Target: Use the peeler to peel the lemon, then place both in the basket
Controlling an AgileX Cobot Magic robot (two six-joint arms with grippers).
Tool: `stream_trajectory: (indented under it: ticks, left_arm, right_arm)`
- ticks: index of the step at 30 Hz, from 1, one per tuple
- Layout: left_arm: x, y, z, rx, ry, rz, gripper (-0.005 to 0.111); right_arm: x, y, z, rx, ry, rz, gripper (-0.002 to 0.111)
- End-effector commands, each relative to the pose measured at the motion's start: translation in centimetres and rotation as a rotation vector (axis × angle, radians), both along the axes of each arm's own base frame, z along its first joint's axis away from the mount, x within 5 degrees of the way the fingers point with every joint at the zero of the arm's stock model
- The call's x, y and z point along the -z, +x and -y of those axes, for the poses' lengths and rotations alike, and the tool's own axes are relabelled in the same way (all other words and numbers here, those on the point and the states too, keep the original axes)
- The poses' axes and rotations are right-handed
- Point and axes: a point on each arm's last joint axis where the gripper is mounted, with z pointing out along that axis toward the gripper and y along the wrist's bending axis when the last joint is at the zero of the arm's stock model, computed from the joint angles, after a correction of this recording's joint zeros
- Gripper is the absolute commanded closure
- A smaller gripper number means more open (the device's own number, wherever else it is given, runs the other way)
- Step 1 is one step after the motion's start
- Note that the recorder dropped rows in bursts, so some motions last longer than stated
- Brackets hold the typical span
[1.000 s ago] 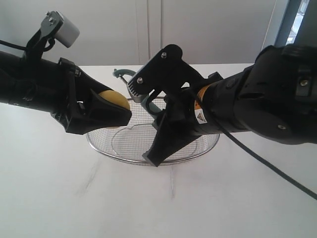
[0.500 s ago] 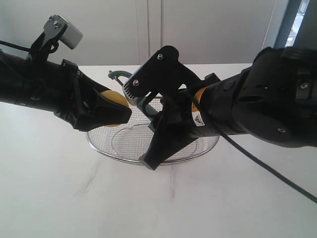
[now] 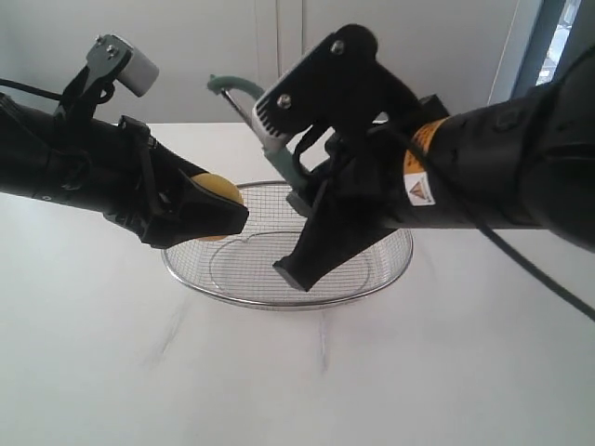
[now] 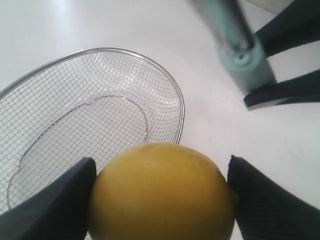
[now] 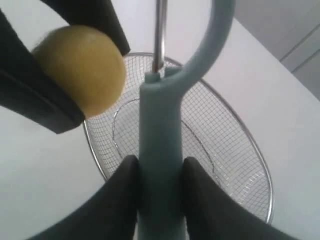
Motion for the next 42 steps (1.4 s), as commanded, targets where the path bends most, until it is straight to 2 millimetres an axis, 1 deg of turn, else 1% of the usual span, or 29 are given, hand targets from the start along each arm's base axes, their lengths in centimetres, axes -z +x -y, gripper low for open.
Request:
stream_trajectory:
  ticks: [1,3,6,9,13,17,19,22,24,31,39,42]
  left_arm:
    - [-0.2,-0.1,0.0,-0.01,-0.037,-0.024,0.107]
    - [-0.2,-0.1,0.0,-0.008,-0.038,-0.027,0.107]
    - [-0.2,-0.2,0.0,-0.004,-0.038,-0.029,0.107]
    - [-0.2,-0.3,0.1,0.004,-0.04,-0.034,0.107]
    - [-0.2,-0.5,0.2,0.031,-0.044,-0.048,0.107]
    - [-0.2,-0.6,0.2,0.039,-0.048,-0.054,0.107]
    - [-0.2,-0.6,0.2,0.041,-0.048,-0.055,0.107]
    - [-0.3,-0.7,0.3,0.045,-0.058,-0.063,0.107]
    - [-0.4,-0.9,0.3,0.058,-0.072,-0.077,0.107]
    - [-0.5,-1.2,0.5,0.091,-0.094,-0.101,0.107]
    - [-0.6,-1.5,0.6,0.118,-0.103,-0.116,0.107]
    - [-0.6,-1.5,0.6,0.116,-0.109,-0.118,0.107]
  right_arm:
    - [-2.4,-1.3,1.6,0.005,0.035,0.07,0.108]
    - [-3.4,-1.8,2.5,0.006,0.024,0.118,0.108]
    - [-4.1,-1.9,3.7,0.027,-0.029,0.181,0.108]
    - [-3.8,-1.4,4.5,0.098,-0.062,0.188,0.108]
    - [-3.0,-0.7,4.7,0.148,-0.067,0.18,0.108]
    - [-1.9,0.0,3.8,0.148,-0.068,0.147,0.108]
    - [-1.0,0.5,3.3,0.145,-0.089,0.123,0.108]
    - [0.9,1.1,2.4,0.124,-0.123,0.084,0.108]
    - [1.6,1.4,1.9,0.113,-0.119,0.062,0.108]
    - [2.5,1.7,0.5,0.087,-0.025,0.002,0.108]
    - [4.6,2.3,-0.5,0.064,-0.034,-0.041,0.108]
    - [4.9,2.1,-0.9,0.067,-0.018,-0.068,0.108]
